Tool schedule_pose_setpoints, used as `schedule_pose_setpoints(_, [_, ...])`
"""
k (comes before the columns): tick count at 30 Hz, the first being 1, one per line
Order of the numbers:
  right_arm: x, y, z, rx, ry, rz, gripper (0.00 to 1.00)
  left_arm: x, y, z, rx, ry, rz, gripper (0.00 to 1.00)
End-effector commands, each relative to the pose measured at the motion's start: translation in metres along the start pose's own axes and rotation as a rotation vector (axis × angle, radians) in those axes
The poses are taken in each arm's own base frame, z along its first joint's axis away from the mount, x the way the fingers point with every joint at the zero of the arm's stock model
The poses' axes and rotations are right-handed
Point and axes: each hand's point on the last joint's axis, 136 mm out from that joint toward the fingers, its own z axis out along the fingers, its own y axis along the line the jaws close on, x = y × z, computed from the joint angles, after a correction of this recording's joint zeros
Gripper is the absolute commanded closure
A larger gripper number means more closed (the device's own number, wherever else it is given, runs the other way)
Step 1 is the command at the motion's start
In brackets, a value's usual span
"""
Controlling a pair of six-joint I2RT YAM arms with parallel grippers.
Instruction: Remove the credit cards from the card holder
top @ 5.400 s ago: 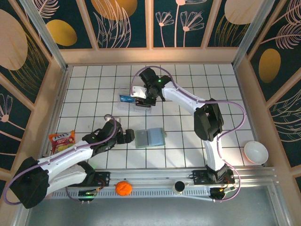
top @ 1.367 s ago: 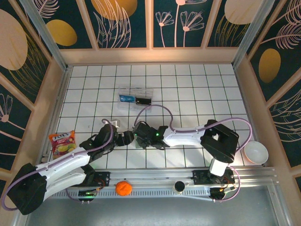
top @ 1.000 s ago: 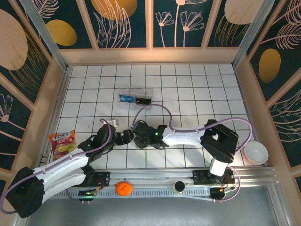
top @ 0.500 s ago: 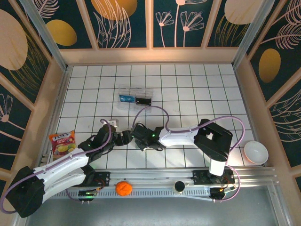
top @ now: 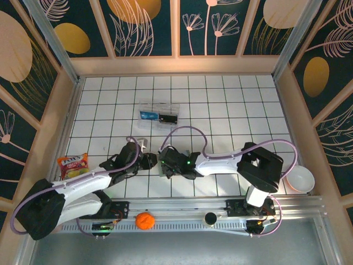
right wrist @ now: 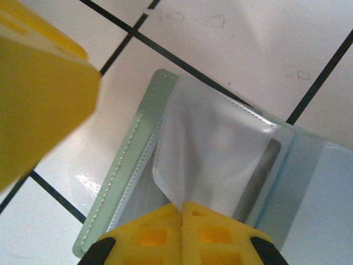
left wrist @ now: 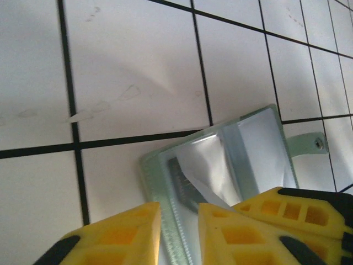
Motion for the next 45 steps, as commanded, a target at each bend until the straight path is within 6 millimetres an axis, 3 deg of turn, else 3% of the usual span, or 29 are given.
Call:
schedule_pose_setpoints(1, [-0.016, 0.010, -0.012, -0.053, -0.078, 0.042, 1.00, -0.008, -0.026, 0.006, 0.085, -0.002, 0.019, 0.79])
schedule_pose_setpoints(6, [-0.022, 0.007, -0.021, -0.056, -0.127, 0.064, 1.00, 0.000, -0.028, 0.019, 0.069, 0.042, 0.025, 0.86])
schedule_pose_setpoints(9, [-0.028, 0.006, -0.031, -0.063, -0.174, 0.074, 0.74, 0.004, -0.032, 0.023, 0.074, 0.060, 0.033, 0.86])
schedule_pose_setpoints(11, [-0.033, 0.002, -0.042, -0.064, -0.215, 0.083, 0.63, 0.006, -0.037, 0.025, 0.086, 0.071, 0.042, 0.86])
schedule_pose_setpoints(13, [-0.037, -0.006, -0.052, -0.037, -0.252, 0.099, 0.60, 0.009, -0.045, 0.028, 0.099, 0.087, 0.057, 0.85])
schedule_pose_setpoints(22, [-0.036, -0.049, -0.094, 0.104, -0.354, 0.201, 0.65, 0.033, -0.078, 0.053, 0.146, 0.217, 0.130, 0.81])
schedule_pose_setpoints(26, [-0.030, -0.062, -0.105, 0.127, -0.377, 0.241, 0.69, 0.047, -0.077, 0.069, 0.121, 0.289, 0.162, 0.82])
schedule_pose_setpoints(31, [-0.028, -0.068, -0.111, 0.136, -0.391, 0.266, 0.69, 0.048, -0.081, 0.074, 0.132, 0.303, 0.166, 0.80])
schedule_pose_setpoints(34, [-0.029, -0.068, -0.110, 0.136, -0.392, 0.273, 0.69, 0.038, -0.084, 0.068, 0.131, 0.258, 0.164, 0.76])
schedule_pose_setpoints(39, [-0.033, -0.062, -0.105, 0.114, -0.376, 0.254, 0.71, 0.007, -0.088, 0.040, 0.124, 0.101, 0.139, 0.71])
schedule_pose_setpoints(42, [-0.036, -0.053, -0.099, 0.044, -0.354, 0.243, 0.75, -0.008, -0.074, 0.024, 0.090, 0.028, 0.101, 0.71])
schedule_pose_setpoints(45, [-0.038, -0.035, -0.086, -0.124, -0.291, 0.243, 0.81, -0.011, -0.043, 0.016, 0.038, 0.002, 0.057, 0.76])
